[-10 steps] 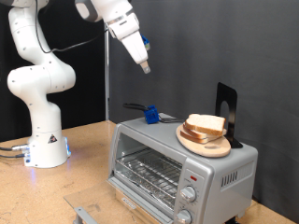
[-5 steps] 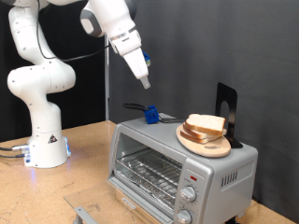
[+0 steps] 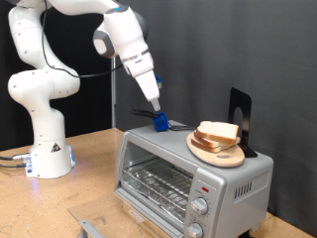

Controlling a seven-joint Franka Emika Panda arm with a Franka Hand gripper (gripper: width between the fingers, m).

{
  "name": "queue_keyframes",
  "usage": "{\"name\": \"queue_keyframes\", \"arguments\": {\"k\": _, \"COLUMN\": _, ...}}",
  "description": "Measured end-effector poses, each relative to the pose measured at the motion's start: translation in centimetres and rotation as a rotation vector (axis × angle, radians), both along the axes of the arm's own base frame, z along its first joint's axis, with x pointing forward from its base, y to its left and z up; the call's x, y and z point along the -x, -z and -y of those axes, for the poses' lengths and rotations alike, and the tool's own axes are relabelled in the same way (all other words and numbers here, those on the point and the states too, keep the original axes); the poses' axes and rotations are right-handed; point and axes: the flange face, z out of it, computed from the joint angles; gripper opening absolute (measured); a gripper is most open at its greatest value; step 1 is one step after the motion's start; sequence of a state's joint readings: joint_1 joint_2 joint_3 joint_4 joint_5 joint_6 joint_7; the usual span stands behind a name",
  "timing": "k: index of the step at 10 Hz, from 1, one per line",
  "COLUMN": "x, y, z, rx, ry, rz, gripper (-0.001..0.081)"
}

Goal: Make a piece of toast with the oven

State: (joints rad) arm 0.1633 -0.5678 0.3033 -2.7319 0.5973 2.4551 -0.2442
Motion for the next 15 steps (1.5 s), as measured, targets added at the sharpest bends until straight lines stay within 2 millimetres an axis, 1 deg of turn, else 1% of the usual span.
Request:
{"name": "queue_keyframes", "arguments": {"k": 1, "x": 0.4, "y": 0.7, "z": -0.5, "rx": -0.006, "ry": 0.007, "rz": 0.008, "gripper": 0.0808}}
{"name": "queue_keyframes", "arguments": {"k": 4, "x": 0.9, "y": 0.9, "z": -1.6, "rx": -0.062, "ry": 0.027, "rz": 0.008, "gripper": 0.0808}}
{"name": "queue_keyframes", "arguments": {"k": 6, "x": 0.9, "y": 0.5, "z": -1.9, "rx": -0.084, "ry": 0.033, "rz": 0.005, "gripper": 0.0808}}
{"name": "queue_keyframes", "arguments": {"k": 8, "x": 0.6, "y": -0.4, "z": -1.9, "rx": -0.109, "ry": 0.042, "rz": 0.008, "gripper": 0.0808}}
{"name": "queue_keyframes", "arguments": {"k": 10, "x": 0.1, "y": -1.9, "z": -1.1, "rx": -0.138, "ry": 0.055, "rz": 0.014, "gripper": 0.0808}}
{"name": "queue_keyframes", "arguments": {"k": 12, "x": -0.9, "y": -3.2, "z": 0.4, "rx": -0.137, "ry": 0.077, "rz": 0.027, "gripper": 0.0808}}
{"name": "queue_keyframes", "arguments": {"k": 13, "x": -1.4, "y": -3.4, "z": 1.3, "rx": -0.117, "ry": 0.089, "rz": 0.033, "gripper": 0.0808}}
{"name": "queue_keyframes", "arguments": {"k": 15, "x": -2.3, "y": -2.8, "z": 2.4, "rx": -0.073, "ry": 0.102, "rz": 0.023, "gripper": 0.0808}}
